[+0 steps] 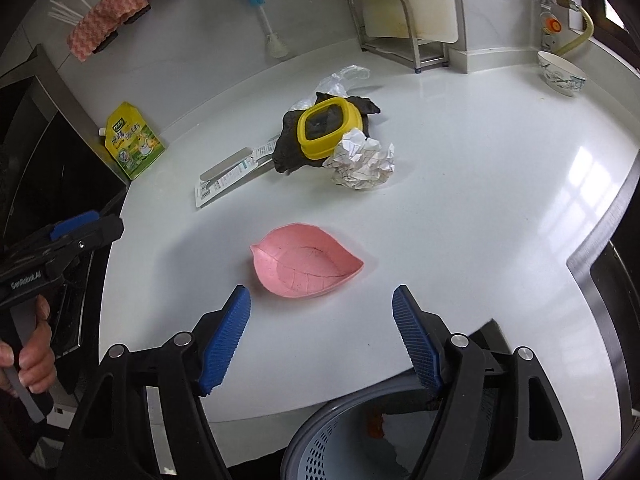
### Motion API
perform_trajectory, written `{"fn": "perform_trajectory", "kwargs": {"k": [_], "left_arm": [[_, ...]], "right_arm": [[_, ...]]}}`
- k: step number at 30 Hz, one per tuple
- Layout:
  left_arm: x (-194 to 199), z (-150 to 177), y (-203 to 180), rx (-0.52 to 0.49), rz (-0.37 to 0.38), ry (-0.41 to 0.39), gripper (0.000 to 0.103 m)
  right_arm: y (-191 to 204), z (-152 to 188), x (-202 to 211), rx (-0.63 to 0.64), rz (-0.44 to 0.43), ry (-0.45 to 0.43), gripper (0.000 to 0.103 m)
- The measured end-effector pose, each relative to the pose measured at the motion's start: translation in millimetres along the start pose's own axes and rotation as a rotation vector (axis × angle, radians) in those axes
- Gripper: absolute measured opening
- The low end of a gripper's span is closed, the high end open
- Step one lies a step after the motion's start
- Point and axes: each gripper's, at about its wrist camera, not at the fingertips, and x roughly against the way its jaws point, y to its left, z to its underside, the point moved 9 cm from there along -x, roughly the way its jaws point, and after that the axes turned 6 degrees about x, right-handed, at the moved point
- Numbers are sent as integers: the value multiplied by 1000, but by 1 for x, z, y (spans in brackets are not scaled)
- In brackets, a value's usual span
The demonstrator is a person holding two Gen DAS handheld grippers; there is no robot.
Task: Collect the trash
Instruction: 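Move both tools up from the basket toward the pink leaf dish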
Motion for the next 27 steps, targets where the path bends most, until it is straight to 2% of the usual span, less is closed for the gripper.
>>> {"fn": "perform_trajectory", "kwargs": {"k": [7,10,15,21,27], "left_arm": [[-22,-4,19,37,-2,18,81],[-26,1,24,42,-4,31,81],[-29,9,34,57,-7,51,81],[-32,17,42,71,-12,65,81],[-32,19,48,79,-16,68,81]], "right_arm": [[8,-13,-24,116,-19,27,70],[11,-17,-32,191,-15,45,75],[22,-16,-46,341,-23,80,75],[33,-13,-60,437,-49,125,75],[39,-15,-71,533,-21,135,76]]}}
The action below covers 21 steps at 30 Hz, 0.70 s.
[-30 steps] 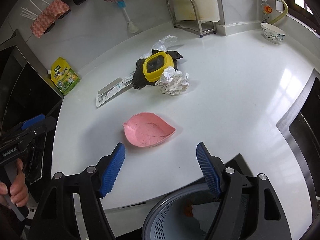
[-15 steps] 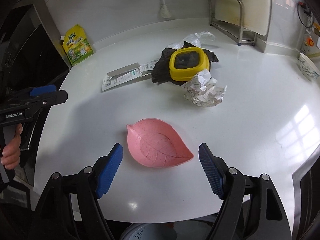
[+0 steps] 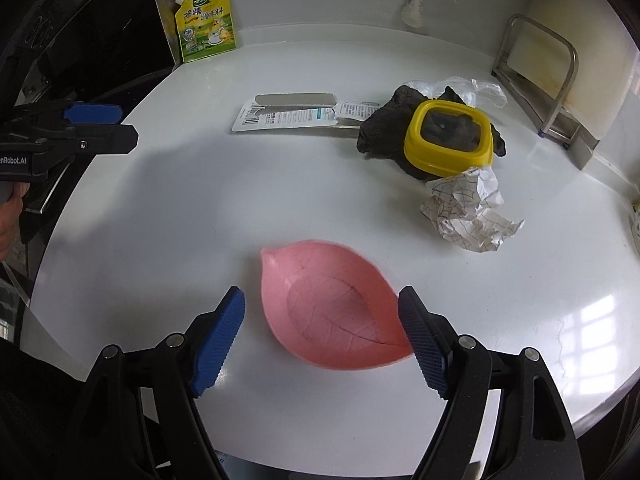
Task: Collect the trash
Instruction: 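Move both tools up from the basket toward the pink leaf dish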
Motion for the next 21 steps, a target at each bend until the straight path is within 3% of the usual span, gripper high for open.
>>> {"fn": "perform_trajectory", "kwargs": {"k": [11,21], "left_arm": [[0,-2,5,10,-2,-3,81],[-3,-9,1,14,4,-13,81]], "right_arm": [[-5,-4,1,32,23,7,76],[-19,36,26,-417,7,-23,76]]}}
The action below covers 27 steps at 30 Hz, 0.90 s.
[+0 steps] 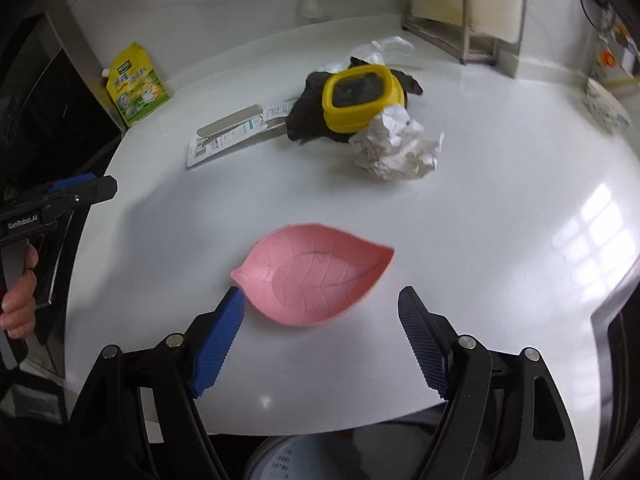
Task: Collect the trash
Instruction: 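Move both tools up from the basket toward the pink leaf dish, then grasp the pink leaf-shaped dish with the right tool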
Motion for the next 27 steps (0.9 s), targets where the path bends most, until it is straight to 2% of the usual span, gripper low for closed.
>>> {"fn": "perform_trajectory", "kwargs": {"k": [4,10,17,27], "left_arm": [[-2,-6,-4,-7,4,-6,81],[-2,-11,-7,-18,5,-14,81],[-1,-15,1,-14,-8,-20,81],[-1,-11,18,4,-25,-14,81]], "right_arm": [[1,18,0,-171,-48,19,76],[12,22,-7,-303,-62,9,76],[26,5,-20,-367,-17,-18,76],[26,-24,-39,-393,120,-58,76]]}}
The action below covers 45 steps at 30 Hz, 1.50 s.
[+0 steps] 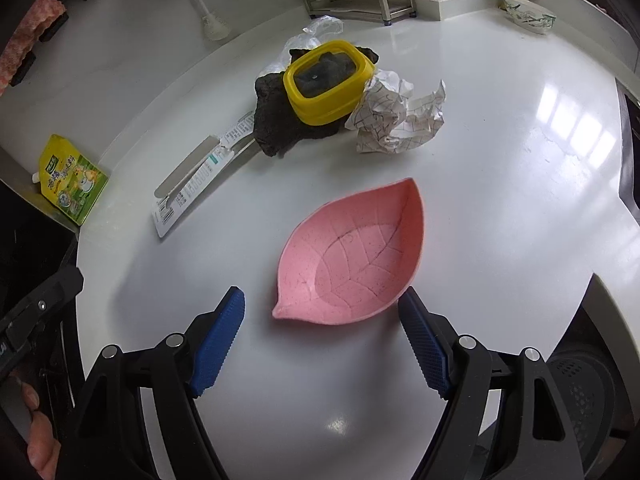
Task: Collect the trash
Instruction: 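Grasp the pink leaf-shaped dish with the right tool, then grasp the yellow-rimmed container with the left tool while the right tool holds the dish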
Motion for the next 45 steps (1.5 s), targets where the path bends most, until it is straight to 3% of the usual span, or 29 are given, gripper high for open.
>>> {"fn": "perform_trajectory", "kwargs": {"k": [9,12,14,20,28,35,45], "left_arm": [[-3,1,5,-1,0,4,81],[-6,0,4,-5,4,4,81],[-9,-1,2,-15,10,8,81],[-22,-9,-16,-65,47,6,81],[-37,-34,-71,-162,133,-27,81],[-56,-59,-134,-135,210,-14,81],[-80,-69,-201,-70,183,11,81]], "right_arm": [[3,-17,-12,64,99,-37,76],[1,-18,-11,94,103,-55,75],[0,-18,-11,106,99,-59,65],[-9,-18,-4,102,58,-61,64],[-51,-27,34,16,80,-114,64],[-98,-26,65,-85,154,-164,64],[-153,-12,86,-202,228,-210,64]]}}
